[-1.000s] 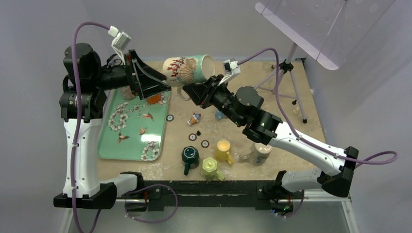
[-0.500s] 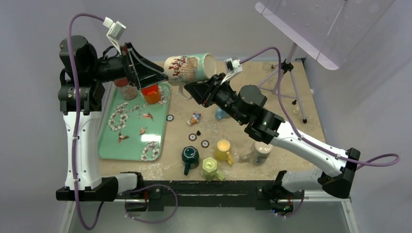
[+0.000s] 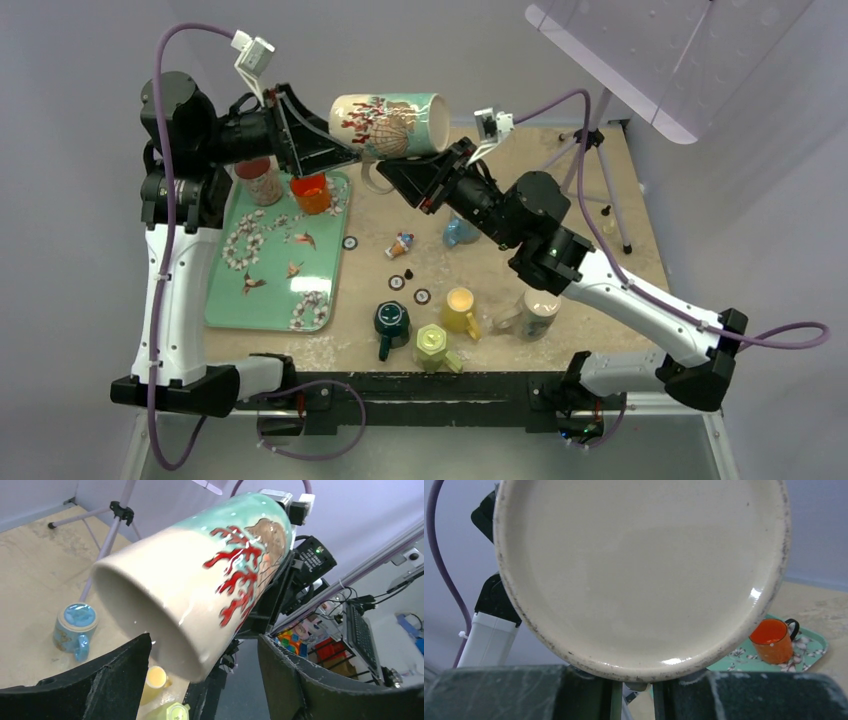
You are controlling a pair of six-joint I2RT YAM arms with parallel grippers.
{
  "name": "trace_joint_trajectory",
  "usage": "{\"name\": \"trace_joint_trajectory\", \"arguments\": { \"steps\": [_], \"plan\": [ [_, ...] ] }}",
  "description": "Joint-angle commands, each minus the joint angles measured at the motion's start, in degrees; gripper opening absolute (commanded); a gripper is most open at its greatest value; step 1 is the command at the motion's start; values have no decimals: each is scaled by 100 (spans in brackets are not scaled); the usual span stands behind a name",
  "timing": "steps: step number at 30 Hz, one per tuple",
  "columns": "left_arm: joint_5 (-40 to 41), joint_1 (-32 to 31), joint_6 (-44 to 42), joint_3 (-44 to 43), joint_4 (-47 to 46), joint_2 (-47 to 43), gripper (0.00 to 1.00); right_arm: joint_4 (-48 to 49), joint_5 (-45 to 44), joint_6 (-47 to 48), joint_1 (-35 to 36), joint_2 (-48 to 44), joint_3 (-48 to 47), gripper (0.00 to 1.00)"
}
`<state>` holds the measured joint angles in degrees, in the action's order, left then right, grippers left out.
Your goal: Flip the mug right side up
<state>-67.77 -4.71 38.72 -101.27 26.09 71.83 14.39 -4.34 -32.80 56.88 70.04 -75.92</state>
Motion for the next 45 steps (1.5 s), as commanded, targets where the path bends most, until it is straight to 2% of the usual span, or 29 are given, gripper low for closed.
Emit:
{"name": "trace_joint_trajectory", "arguments": {
  "steps": [1, 5, 7, 8, 9, 10, 14, 18, 19, 20, 23, 28, 31, 35, 39, 42, 45],
  "plan": [
    [-106, -225, 778, 159, -741, -51, 77, 1074, 545, -121, 26, 150, -504, 0],
    [-244, -263, 1986, 522, -2252, -36, 54, 1230, 738, -162, -2, 243, -323, 0],
    [-246, -259, 2153, 587, -2442, 24, 33, 1241, 711, -186, -75, 230, -194, 0],
    [-241, -259, 2172, 612, -2444, 35, 15, 1216, 715, -202, -113, 229, -157, 0],
    [-237, -258, 2162, 631, -2441, 37, 3, 1207, 715, -209, -134, 223, -121, 0],
    [-245, -258, 2123, 637, -2395, 33, 0, 1203, 721, -202, -153, 213, -89, 0],
    [-159, -254, 1619, 606, -1744, 12, 0, 1147, 742, -227, -255, 203, 86, 0],
    [397, -250, 318, 274, -102, 63, 0, 1129, 743, -410, -389, 263, 413, 0],
    [596, -250, -41, 211, 291, 81, 0, 1095, 742, -424, -402, 307, 458, 5],
    [807, -250, -373, 191, 677, 97, 0, 1043, 745, -443, -410, 368, 475, 23],
    [1447, -250, -1218, 496, 1324, 99, 0, 859, 741, -461, -427, 650, 475, 52],
    [2292, -227, -1923, 1384, 1590, 152, 0, 501, 888, -512, -512, 1365, 366, 74],
    [2810, -109, -2245, 1792, 1666, 271, 0, 135, 1133, -449, -529, 1852, 206, 79],
    [3149, 80, -2478, 2291, 1557, 424, 0, 204, 1383, -531, -537, 2295, 254, 80],
    [3577, 299, -2829, 2456, 1630, 608, 0, -133, 1488, -476, -543, 2609, 13, 83],
    [4316, 415, -3693, 2367, 1885, 663, 0, -546, 1456, -321, -547, 2677, -85, 86],
    [5197, 463, -5193, 2203, 2424, 666, 0, -734, 1375, -219, -547, 2518, -8, 86]
  ]
}}
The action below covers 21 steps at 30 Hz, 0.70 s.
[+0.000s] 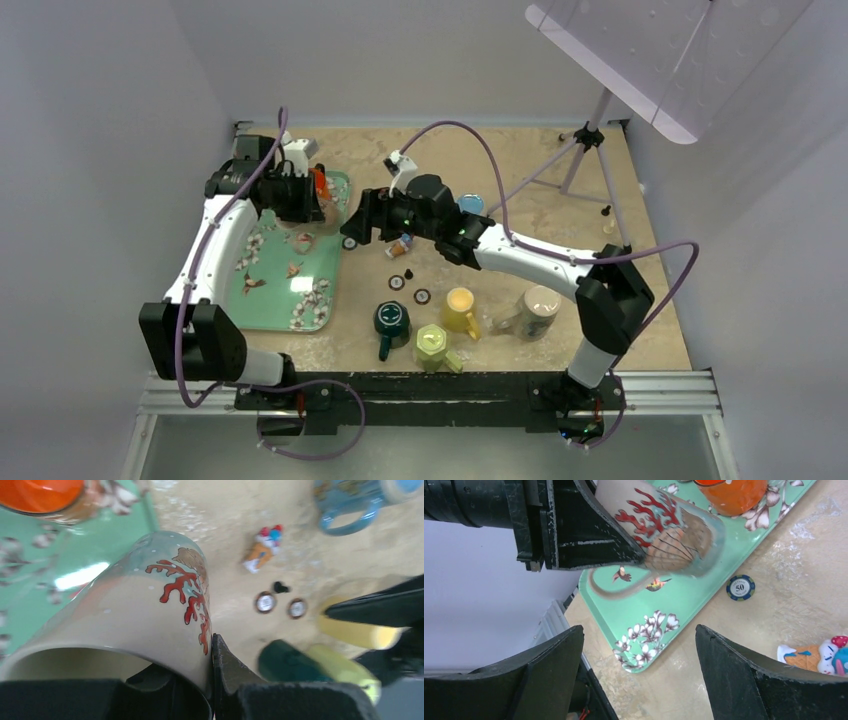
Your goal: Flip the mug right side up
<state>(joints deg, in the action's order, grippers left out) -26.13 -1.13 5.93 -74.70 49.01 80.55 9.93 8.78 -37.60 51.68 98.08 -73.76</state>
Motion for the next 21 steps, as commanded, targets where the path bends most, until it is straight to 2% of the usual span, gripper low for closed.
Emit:
{"name": "trace_joint_trajectory", "arguments": {
  "steps": [1, 3, 5, 9, 15, 21],
  "plan": [
    [1181, 174, -2465, -503, 362, -184, 0, -353, 18, 302, -29, -367, -208, 86],
    [1467, 475, -3270, -643, 814, -22, 0, -468, -70, 378, -23, -520, -141, 86],
    [1576, 900, -3723, -786, 1049, 258, 0, -555, -185, 474, -26, -666, -82, 87],
    [1690, 1355, -4364, -785, 692, 760, 0, -1353, -617, 661, -27, -654, -397, 87],
    [1621, 1546, -4329, -1318, 601, 1809, 0, -3062, -1900, 618, 18, -448, -1056, 87],
    [1856, 1669, -4377, -1651, 348, 2332, 0, -4036, -3657, -270, -24, -525, -798, 84]
  ]
}}
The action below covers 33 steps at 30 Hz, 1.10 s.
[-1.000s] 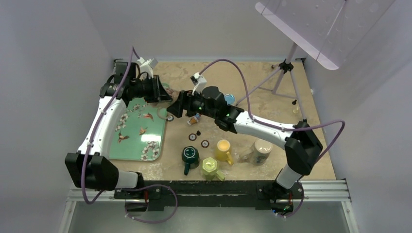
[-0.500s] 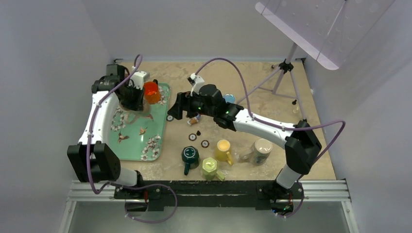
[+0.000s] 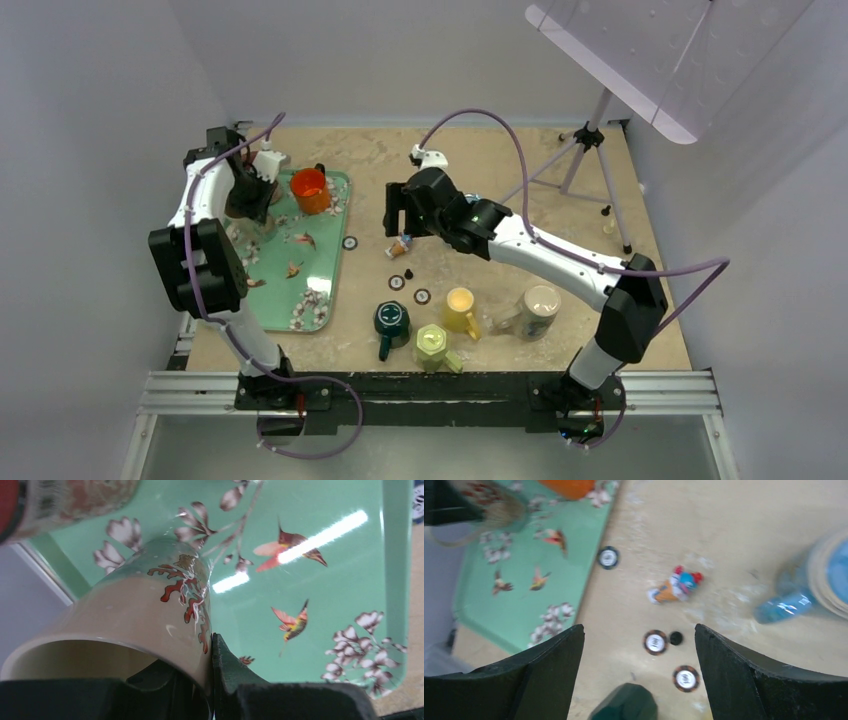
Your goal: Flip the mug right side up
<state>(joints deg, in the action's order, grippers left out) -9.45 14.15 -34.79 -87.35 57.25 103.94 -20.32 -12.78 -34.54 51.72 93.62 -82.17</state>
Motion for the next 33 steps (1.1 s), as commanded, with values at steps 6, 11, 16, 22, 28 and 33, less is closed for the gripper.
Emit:
{"name": "trace_joint_trajectory", "arguments": {
  "steps": [6, 11, 16, 22, 28, 33],
  "plan": [
    [144, 140, -338, -182, -674, -7, 0, -1315, -2519, -1377, -198, 75, 349, 83],
    [202, 140, -280, -243, -642, -247, 51, -1109, -2902, -1560, -344, 330, 502, 83],
    [-151, 140, -172, -544, -300, -763, 67, -1187, -3104, -1935, -444, 739, 354, 83],
    [-1046, 127, 122, -805, 427, -1308, 69, -1464, -3363, -2456, -563, 1184, 237, 80],
    [-1593, 62, 182, -521, 570, -1900, 72, -1246, -3272, -2393, -752, 1386, 314, 62],
    [-1897, 20, 237, -441, 606, -2174, 72, -887, -3112, -2258, -795, 1399, 575, 45]
  ]
}}
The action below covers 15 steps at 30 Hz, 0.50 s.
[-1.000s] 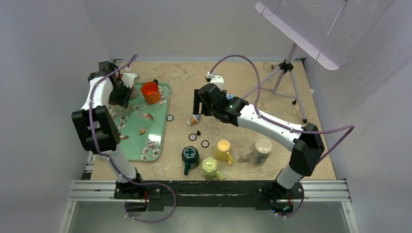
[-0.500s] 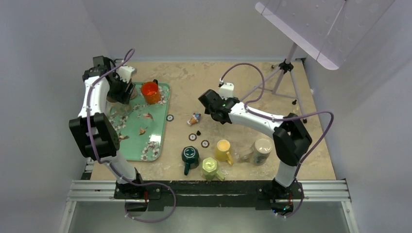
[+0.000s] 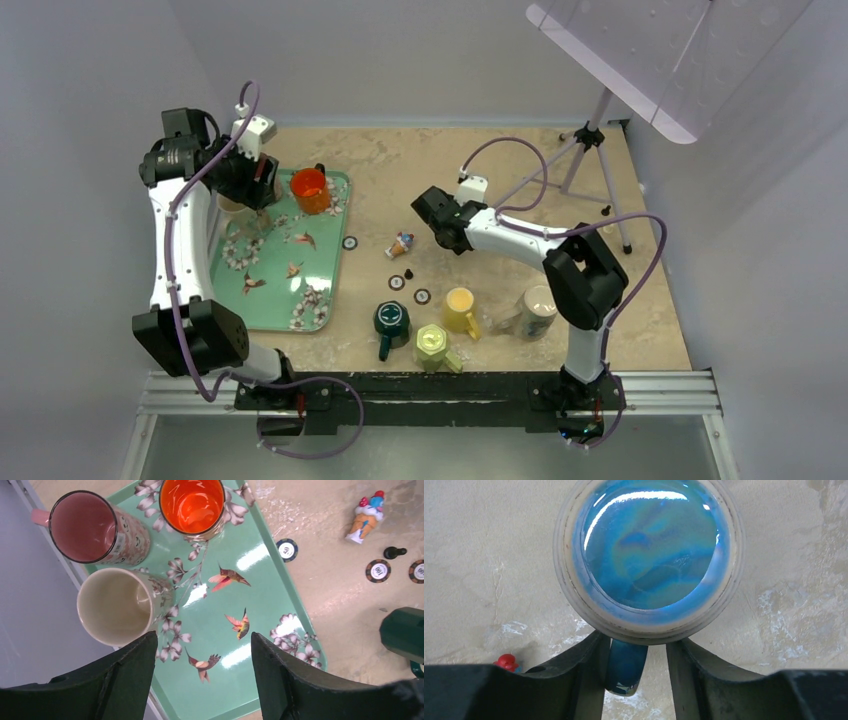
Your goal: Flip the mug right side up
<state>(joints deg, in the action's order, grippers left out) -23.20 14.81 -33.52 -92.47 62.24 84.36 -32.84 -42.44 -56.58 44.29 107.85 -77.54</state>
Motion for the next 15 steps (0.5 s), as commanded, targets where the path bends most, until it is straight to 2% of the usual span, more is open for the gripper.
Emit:
{"name": "trace_joint_trajectory", "arguments": {
  "steps": [1, 4, 6, 11, 15],
  "plan": [
    [-575, -56, 127, 77, 114, -255, 72, 434, -110, 45, -52, -13, 124, 41],
    [-703, -96, 160, 105, 122, -374, 72, 446, -110, 180, -55, 25, 101, 20],
    [-768, -106, 172, 102, 173, -435, 72, 455, -134, 248, -53, -38, 149, 0],
    [-1324, -117, 351, 88, 475, -645, 73, 1747, 586, 1241, -37, -921, 815, 0],
    [-2262, -123, 844, 112, 706, -792, 73, 3153, 1626, 1780, -26, -2143, 1381, 0]
  ]
}}
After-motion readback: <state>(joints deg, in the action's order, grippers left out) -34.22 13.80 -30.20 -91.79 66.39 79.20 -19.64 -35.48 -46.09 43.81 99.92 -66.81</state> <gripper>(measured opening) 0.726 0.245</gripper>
